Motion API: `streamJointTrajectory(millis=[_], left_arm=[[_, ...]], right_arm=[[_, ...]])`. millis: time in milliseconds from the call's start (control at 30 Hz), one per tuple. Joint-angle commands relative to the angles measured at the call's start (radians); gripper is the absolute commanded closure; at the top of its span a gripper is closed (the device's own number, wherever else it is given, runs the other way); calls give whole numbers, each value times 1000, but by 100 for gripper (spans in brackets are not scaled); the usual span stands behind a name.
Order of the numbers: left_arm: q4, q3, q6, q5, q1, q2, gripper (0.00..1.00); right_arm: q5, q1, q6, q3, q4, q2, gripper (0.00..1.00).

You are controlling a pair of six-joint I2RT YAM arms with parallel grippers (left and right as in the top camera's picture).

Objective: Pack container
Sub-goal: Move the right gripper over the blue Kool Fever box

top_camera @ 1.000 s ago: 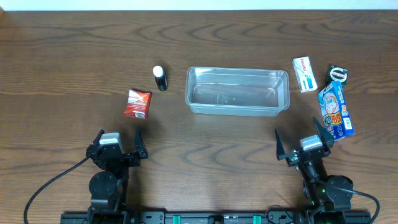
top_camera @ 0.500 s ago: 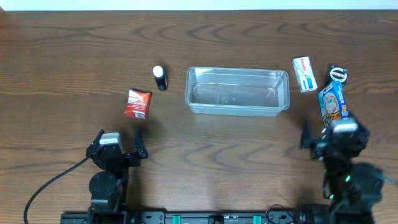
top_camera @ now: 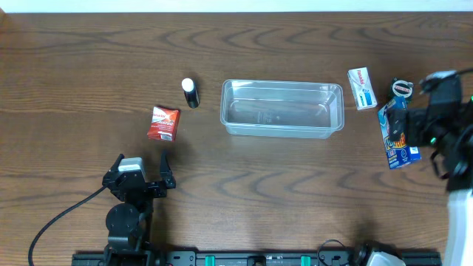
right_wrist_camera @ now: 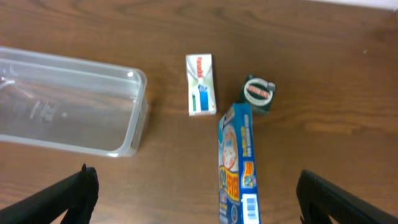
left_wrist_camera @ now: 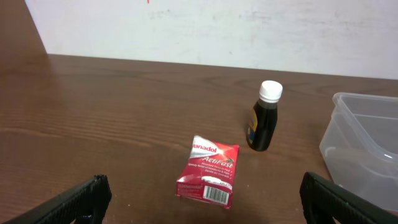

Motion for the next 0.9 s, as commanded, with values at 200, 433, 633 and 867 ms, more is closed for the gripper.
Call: streamJointTrajectory(millis=[200,433,633,867], left_arm=[[-24,-6,18,14,6,-5,2],[-24,-6,18,14,6,-5,2],[-24,-6,18,14,6,-5,2],[-24,-6,18,14,6,-5,2]], right_arm=[[-68,-99,-26,90,-14,113,1],[51,-139,-44,89,-10,123,1],[46,-163,-103,87,-15,225,1],[21,-162,-138,87,-16,384,7]])
